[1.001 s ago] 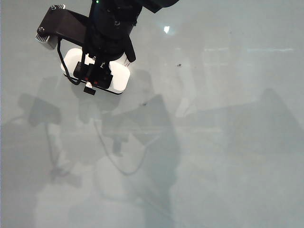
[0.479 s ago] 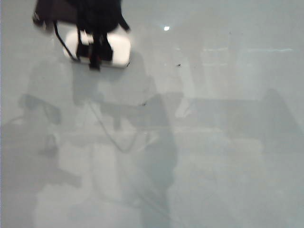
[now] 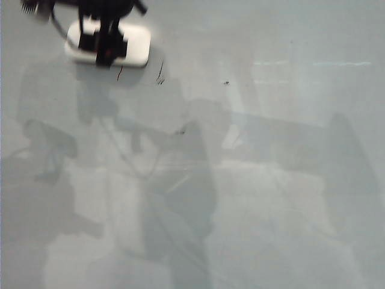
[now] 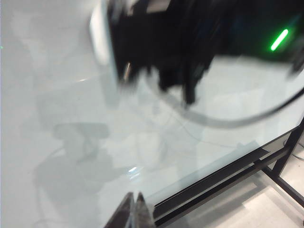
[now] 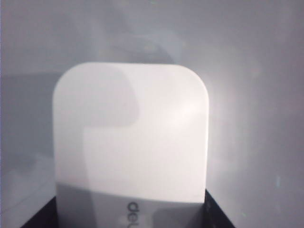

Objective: Grab the whiteboard eraser that is attached to the surface of the whiteboard and use it to clean the writing on the whiteboard.

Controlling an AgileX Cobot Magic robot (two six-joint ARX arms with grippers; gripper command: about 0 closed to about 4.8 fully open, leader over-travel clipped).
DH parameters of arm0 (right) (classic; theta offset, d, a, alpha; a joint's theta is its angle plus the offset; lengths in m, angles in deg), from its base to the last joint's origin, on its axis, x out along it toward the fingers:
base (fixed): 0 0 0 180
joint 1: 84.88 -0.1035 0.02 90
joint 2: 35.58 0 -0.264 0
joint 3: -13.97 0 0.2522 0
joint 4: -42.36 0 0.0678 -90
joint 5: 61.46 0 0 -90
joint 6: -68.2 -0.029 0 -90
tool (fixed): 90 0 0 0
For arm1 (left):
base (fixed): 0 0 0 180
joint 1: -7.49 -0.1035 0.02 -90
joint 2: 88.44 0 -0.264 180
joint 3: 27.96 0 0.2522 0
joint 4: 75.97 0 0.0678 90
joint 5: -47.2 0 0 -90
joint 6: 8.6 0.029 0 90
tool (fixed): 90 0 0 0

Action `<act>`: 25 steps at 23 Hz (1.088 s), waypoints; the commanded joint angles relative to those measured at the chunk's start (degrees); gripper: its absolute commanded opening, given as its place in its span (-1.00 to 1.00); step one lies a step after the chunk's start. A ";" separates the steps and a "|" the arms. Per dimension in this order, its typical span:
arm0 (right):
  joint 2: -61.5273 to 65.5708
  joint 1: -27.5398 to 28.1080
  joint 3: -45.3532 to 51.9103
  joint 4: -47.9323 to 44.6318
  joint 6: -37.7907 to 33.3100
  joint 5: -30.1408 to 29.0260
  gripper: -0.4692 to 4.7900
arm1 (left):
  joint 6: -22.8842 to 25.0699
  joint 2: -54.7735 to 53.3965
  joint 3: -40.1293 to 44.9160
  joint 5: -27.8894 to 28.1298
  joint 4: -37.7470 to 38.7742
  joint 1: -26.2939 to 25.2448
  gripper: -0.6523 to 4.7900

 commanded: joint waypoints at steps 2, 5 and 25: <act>4.57 0.13 -0.20 0.35 -2.69 -0.37 -0.26 | 0.17 -0.02 -0.24 -0.26 -0.50 -0.02 -0.77; 5.70 0.04 -0.17 2.14 -3.04 0.96 -0.26 | 0.17 -0.02 -0.24 -0.26 -0.50 -0.02 -0.77; 8.70 0.63 -19.69 25.86 -19.93 9.07 -0.26 | 0.17 -0.02 -0.24 -0.28 -0.50 -0.02 -0.77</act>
